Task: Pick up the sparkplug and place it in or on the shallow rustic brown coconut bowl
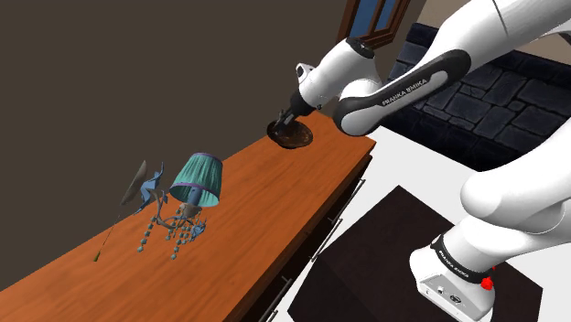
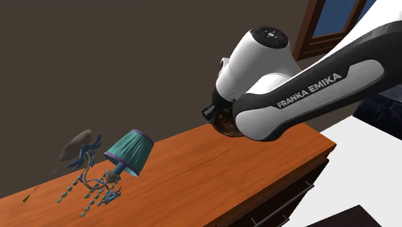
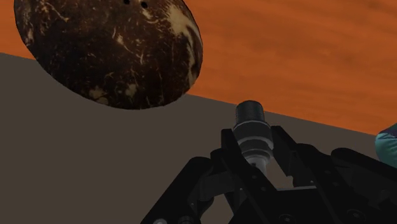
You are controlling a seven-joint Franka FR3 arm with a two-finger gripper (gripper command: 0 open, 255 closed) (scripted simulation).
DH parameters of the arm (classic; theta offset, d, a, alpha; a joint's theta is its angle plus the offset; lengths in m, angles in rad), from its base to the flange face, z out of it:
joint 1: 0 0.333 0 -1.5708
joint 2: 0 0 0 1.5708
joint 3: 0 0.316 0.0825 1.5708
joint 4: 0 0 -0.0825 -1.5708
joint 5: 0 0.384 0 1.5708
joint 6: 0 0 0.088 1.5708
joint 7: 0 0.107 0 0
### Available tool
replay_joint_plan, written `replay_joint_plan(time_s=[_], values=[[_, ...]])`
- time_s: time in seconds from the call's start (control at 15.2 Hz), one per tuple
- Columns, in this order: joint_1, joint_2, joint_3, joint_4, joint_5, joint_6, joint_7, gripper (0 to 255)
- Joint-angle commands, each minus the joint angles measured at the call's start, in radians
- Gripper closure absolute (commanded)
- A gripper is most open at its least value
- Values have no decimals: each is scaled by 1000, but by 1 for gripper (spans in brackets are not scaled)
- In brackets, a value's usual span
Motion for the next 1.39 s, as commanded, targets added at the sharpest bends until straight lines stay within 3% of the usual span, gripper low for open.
replay_joint_plan(time_s=[0.0, 0.59, 1.32], values=[[-47, 34, -2, 16, 14, 1, -72, 255], [-160, 206, -51, 154, -20, -60, -268, 255], [80, 288, -333, 158, -199, 58, -129, 255]])
